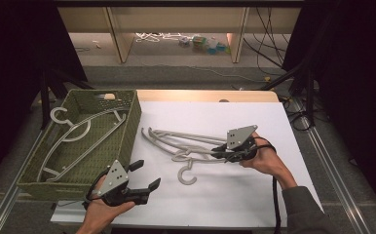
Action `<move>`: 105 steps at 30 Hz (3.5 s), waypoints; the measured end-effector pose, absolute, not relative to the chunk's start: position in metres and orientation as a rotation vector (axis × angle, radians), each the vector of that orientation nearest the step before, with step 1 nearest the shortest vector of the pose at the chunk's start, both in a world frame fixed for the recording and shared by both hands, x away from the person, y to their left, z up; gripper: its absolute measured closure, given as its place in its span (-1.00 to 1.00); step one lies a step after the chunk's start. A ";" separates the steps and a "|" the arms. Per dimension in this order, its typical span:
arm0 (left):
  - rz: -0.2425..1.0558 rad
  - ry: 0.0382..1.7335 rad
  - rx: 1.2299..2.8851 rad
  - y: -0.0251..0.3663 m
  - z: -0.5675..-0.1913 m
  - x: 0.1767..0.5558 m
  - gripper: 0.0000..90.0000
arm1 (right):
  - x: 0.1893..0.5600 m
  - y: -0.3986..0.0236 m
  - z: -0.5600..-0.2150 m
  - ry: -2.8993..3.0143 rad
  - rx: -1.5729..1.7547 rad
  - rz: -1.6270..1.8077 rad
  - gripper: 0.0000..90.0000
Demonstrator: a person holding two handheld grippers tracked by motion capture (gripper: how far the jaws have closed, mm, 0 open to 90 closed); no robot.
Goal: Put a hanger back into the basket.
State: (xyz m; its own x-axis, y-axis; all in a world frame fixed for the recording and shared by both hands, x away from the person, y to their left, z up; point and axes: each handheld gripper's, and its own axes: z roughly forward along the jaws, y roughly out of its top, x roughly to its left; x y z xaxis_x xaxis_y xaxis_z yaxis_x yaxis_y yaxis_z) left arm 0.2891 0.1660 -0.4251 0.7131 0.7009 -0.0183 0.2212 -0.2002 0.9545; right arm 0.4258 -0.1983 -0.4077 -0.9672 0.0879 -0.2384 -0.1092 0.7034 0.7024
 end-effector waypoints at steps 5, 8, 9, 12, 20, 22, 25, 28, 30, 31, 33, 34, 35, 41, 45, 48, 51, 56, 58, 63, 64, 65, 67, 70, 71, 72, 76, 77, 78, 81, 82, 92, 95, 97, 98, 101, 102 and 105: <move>0.523 0.739 1.767 0.166 -0.426 0.292 -0.54 | 0.423 -0.197 -0.403 2.645 -0.033 1.122 0.82; 0.523 0.748 1.766 0.167 -0.427 0.292 -0.53 | 0.422 -0.197 -0.402 2.635 -0.020 1.137 0.82; 0.522 0.747 1.766 0.167 -0.427 0.293 -0.53 | 0.423 -0.196 -0.402 2.630 -0.024 1.136 0.82; 0.521 0.746 1.773 0.166 -0.427 0.293 -0.53 | 0.422 -0.196 -0.401 2.621 -0.030 1.145 0.82; 0.534 0.739 1.779 0.166 -0.427 0.295 -0.49 | 0.417 -0.200 -0.390 2.603 -0.024 1.208 0.82; 0.554 0.732 1.783 0.165 -0.427 0.297 -0.41 | 0.414 -0.202 -0.388 2.598 -0.032 1.204 0.82; 0.592 0.689 1.793 0.162 -0.424 0.303 -0.39 | 0.406 -0.207 -0.387 2.611 -0.015 1.227 0.82; 0.603 0.657 1.822 0.157 -0.421 0.310 -0.32 | 0.395 -0.214 -0.389 2.618 -0.015 1.240 0.82; 0.603 0.655 1.831 0.152 -0.420 0.314 -0.30 | 0.389 -0.218 -0.389 2.622 -0.021 1.237 0.82; 0.604 0.648 1.835 0.148 -0.420 0.315 -0.29 | 0.387 -0.219 -0.389 2.618 -0.028 1.231 0.82; 0.607 0.626 1.854 0.141 -0.420 0.318 -0.28 | 0.382 -0.221 -0.390 2.620 -0.036 1.234 0.82; 0.610 0.611 1.866 0.138 -0.419 0.319 -0.27 | 0.380 -0.222 -0.390 2.631 -0.035 1.246 0.82; 0.612 0.602 1.870 0.134 -0.419 0.319 -0.26 | 0.379 -0.222 -0.390 2.630 -0.039 1.254 0.82; 0.604 0.541 1.931 0.119 -0.420 0.324 -0.32 | 0.374 -0.220 -0.389 2.645 -0.073 1.281 0.82; 0.619 0.525 1.959 0.114 -0.423 0.326 -0.35 | 0.370 -0.217 -0.387 2.646 -0.090 1.283 0.82; 0.631 0.482 1.990 0.111 -0.424 0.328 -0.36 | 0.368 -0.216 -0.386 2.646 -0.113 1.292 0.82; 0.616 0.469 2.007 0.109 -0.426 0.332 -0.30 | 0.367 -0.215 -0.385 2.655 -0.131 1.295 0.82; 0.610 0.412 2.040 0.104 -0.427 0.336 -0.11 | 0.366 -0.213 -0.386 2.662 -0.147 1.291 0.82; 0.614 0.381 2.059 0.103 -0.428 0.338 -0.02 | 0.366 -0.212 -0.386 2.674 -0.154 1.291 0.82; 0.618 0.272 2.096 0.100 -0.426 0.337 0.29 | 0.366 -0.213 -0.387 2.677 -0.153 1.295 0.82; 0.617 0.250 2.109 0.100 -0.426 0.336 0.33 | 0.366 -0.213 -0.386 2.674 -0.155 1.293 0.82; 0.624 0.225 2.123 0.099 -0.425 0.336 0.37 | 0.366 -0.213 -0.386 2.676 -0.157 1.293 0.82; 0.640 0.178 2.145 0.099 -0.423 0.335 0.43 | 0.367 -0.214 -0.387 2.682 -0.152 1.303 0.82; 0.647 0.122 2.164 0.098 -0.421 0.333 0.49 | 0.367 -0.215 -0.387 2.691 -0.145 1.324 0.81; 0.655 0.093 2.177 0.098 -0.419 0.333 0.52 | 0.369 -0.216 -0.387 2.692 -0.148 1.331 0.81; 0.655 0.074 2.184 0.098 -0.417 0.332 0.54 | 0.369 -0.217 -0.387 2.697 -0.145 1.345 0.80; 0.648 0.017 2.198 0.096 -0.411 0.332 0.62 | 0.371 -0.220 -0.386 2.703 -0.132 1.373 0.78; 0.631 0.020 2.198 0.095 -0.411 0.331 0.64 | 0.372 -0.221 -0.386 2.709 -0.125 1.376 0.77; 0.630 0.012 2.195 0.095 -0.409 0.331 0.67 | 0.373 -0.222 -0.386 2.710 -0.112 1.375 0.76; 0.597 -0.015 2.212 0.092 -0.407 0.328 0.74 | 0.375 -0.225 -0.387 2.703 -0.078 1.363 0.70; 0.587 -0.015 2.218 0.091 -0.407 0.328 0.75 | 0.376 -0.226 -0.387 2.705 -0.066 1.375 0.69; 0.468 0.219 2.208 0.094 -0.397 0.338 0.77 | 0.378 -0.228 -0.376 2.592 0.248 1.443 -0.08; 0.438 0.314 2.192 0.099 -0.396 0.343 0.77 | 0.379 -0.232 -0.369 2.534 0.357 1.452 -0.25; 0.421 0.363 2.181 0.102 -0.395 0.346 0.77 | 0.378 -0.234 -0.367 2.483 0.442 1.439 -0.31; 0.414 0.388 2.175 0.104 -0.395 0.347 0.77 | 0.379 -0.235 -0.366 2.476 0.462 1.435 -0.34; 0.397 0.442 2.167 0.109 -0.394 0.350 0.77 | 0.379 -0.237 -0.366 2.424 0.529 1.426 -0.41; 0.385 0.456 2.159 0.110 -0.394 0.351 0.77 | 0.379 -0.237 -0.365 2.407 0.552 1.421 -0.42; 0.375 0.500 2.148 0.114 -0.394 0.353 0.77 | 0.376 -0.235 -0.365 2.371 0.577 1.392 -0.47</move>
State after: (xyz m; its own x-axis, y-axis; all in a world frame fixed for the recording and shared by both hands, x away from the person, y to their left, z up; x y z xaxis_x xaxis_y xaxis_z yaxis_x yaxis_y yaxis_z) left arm 0.3531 0.1138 -0.3939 0.8737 0.4790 0.0850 0.2153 -0.5374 0.8154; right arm 0.3763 -0.2350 -0.3650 -0.8633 0.4988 -0.0777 0.1751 0.4403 0.8806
